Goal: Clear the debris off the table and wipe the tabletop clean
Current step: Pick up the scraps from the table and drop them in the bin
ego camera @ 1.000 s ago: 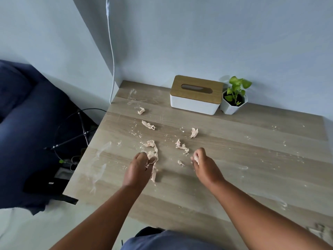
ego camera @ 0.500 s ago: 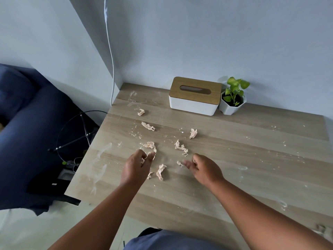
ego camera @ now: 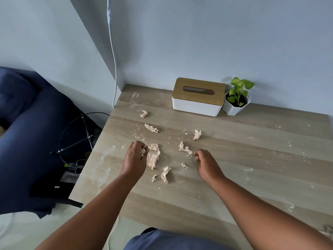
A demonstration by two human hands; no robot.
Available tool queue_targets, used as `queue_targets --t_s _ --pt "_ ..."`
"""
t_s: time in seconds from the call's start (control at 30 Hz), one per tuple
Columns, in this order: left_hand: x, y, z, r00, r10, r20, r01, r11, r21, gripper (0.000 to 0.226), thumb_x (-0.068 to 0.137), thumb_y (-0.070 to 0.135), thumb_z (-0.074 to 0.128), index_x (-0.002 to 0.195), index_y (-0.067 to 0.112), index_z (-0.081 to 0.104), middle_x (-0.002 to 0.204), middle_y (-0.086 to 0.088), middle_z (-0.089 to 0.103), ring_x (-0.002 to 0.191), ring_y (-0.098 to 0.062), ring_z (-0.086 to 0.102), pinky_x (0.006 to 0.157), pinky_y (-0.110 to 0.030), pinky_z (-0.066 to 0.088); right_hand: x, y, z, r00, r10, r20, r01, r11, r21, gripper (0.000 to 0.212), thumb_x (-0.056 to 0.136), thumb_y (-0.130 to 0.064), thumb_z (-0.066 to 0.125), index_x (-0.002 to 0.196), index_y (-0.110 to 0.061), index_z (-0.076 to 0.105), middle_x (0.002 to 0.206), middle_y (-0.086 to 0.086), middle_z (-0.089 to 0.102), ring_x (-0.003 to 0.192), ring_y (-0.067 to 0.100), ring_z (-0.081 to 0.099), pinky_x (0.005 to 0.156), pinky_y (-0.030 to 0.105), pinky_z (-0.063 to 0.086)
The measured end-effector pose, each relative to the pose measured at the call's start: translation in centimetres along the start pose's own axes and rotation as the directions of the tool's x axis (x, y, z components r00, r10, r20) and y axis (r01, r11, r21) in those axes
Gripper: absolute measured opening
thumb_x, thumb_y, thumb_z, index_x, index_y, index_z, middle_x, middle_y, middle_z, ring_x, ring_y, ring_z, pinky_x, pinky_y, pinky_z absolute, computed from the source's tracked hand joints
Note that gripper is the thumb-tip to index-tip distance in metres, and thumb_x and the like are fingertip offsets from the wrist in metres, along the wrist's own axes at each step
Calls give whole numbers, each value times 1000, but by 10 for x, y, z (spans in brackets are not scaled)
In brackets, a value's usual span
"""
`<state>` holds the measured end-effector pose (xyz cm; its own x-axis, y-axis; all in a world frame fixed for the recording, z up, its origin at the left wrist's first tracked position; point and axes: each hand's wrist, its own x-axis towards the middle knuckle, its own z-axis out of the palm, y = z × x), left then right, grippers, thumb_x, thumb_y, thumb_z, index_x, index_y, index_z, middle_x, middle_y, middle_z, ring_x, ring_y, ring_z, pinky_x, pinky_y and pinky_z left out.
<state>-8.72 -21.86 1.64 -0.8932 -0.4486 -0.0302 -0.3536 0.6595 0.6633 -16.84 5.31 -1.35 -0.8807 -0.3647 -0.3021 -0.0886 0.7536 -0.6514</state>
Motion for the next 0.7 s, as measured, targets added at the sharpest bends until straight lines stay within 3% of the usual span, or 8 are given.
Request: queue_targets --t_s 0.13,0.2,0.23,0.3,0.4,0.5,0.6,0.7 --pt "8 3 -5 1000 5 -5 -5 999 -48 21 97 0 62 97 21 62 87 9 60 82 6 58 67 -7 42 0 -5 7 1000 -16 -25 18 998 63 39 93 12 45 117 -8 68 112 8 67 103 22 67 88 28 48" --pt "8 5 -7 1000 -22 -4 22 996 -89 26 95 -4 58 96 22 62 86 6 62 78 -1 59 68 -21 50 1 -5 10 998 -23 -62 27 998 63 34 94 9 47 112 -11 68 107 6 69 99 22 67 86 32 51" --pt "8 6 -8 999 -33 -16 31 994 -103 25 98 0 59 93 25 58 84 5 62 75 -4 58 64 -29 48 2 -6 12 997 -24 -74 28 998 50 31 95 6 48 110 -13 67 104 4 69 97 23 66 85 34 52" --pt "7 7 -10 998 -20 -52 14 994 -110 21 104 23 61 86 25 50 72 5 55 64 -9 51 56 -29 38 4 -8 13 997 -22 -79 22 1000 -8 22 101 -4 48 110 -16 64 101 3 66 94 24 64 81 37 52" --pt "8 9 -15 997 7 -75 -19 985 -171 35 103 47 57 80 23 46 62 2 50 56 -17 45 52 -32 37 12 -13 9 993 0 -117 -9 997 -75 15 106 -25 44 100 -23 58 98 1 61 91 27 61 75 37 48" --pt "11 7 -13 996 29 -79 -40 989 -144 40 98 51 63 75 24 44 64 4 50 57 -10 43 53 -25 36 23 -17 2 979 13 -201 -34 995 -98 15 100 -35 56 95 -21 57 97 2 58 91 30 61 72 38 48" --pt "16 -4 -5 999 16 -29 -18 999 -44 35 94 44 69 76 28 44 75 7 53 67 -6 51 57 -18 33 36 -16 -3 974 58 -220 -90 986 -139 46 89 -51 72 117 -17 59 116 9 57 108 32 58 83 41 54" --pt "19 -18 4 998 28 53 -29 1000 11 27 94 41 71 83 27 50 85 9 54 72 -5 54 62 -25 37 48 -16 -5 969 64 -237 -122 963 -239 83 71 -75 76 126 -17 53 120 11 50 113 34 53 91 44 53"
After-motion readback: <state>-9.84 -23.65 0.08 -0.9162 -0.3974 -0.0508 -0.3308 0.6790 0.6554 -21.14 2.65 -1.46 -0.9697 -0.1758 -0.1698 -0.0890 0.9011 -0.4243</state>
